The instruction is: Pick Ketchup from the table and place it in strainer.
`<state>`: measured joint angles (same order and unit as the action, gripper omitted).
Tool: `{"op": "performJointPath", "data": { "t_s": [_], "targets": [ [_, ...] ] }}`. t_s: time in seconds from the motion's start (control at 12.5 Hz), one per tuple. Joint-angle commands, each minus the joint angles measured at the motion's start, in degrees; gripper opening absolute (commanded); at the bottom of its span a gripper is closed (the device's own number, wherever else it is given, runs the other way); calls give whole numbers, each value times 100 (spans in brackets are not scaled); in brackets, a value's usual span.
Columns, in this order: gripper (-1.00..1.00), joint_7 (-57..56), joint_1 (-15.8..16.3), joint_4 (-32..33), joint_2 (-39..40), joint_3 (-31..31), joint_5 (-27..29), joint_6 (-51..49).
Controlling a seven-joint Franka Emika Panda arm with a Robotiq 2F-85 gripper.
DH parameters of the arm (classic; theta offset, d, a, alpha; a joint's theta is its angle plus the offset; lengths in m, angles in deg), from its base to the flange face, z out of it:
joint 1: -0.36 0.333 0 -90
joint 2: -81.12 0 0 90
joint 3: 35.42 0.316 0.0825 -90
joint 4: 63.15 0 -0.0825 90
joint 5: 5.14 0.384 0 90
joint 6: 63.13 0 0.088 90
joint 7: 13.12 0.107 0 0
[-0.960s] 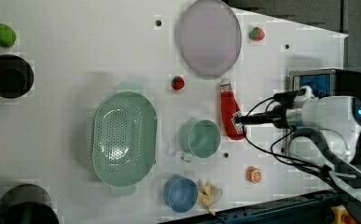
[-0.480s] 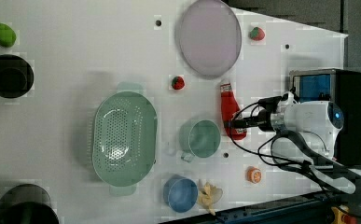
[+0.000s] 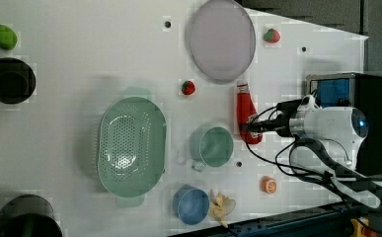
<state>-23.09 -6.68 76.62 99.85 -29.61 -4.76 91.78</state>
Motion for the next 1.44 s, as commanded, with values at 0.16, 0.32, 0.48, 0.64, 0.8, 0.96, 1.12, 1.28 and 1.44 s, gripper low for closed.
{"op": "performJointPath", "data": {
  "t_s": [0.16,0.32,0.48,0.64,0.8,0.96,1.12,1.28,1.44],
  "targets": [
    [26,-144,-38,-69,-1189,4,23,-843],
    [26,-56,-32,-123,-1859,28,25,-1681],
    [26,100,-11,-305,-2476,172,34,-2583],
    [26,555,36,-613,-2897,431,36,-3503],
    [26,992,77,-951,-3083,733,50,-4269],
    [26,1180,114,-1260,-3093,1061,58,-4569],
    [26,1387,148,-1424,-3076,1416,83,-4553],
    [26,2119,164,-1470,-3039,1790,178,-4518],
    [26,2865,210,-1479,-2924,2189,180,-4298]
  ]
}}
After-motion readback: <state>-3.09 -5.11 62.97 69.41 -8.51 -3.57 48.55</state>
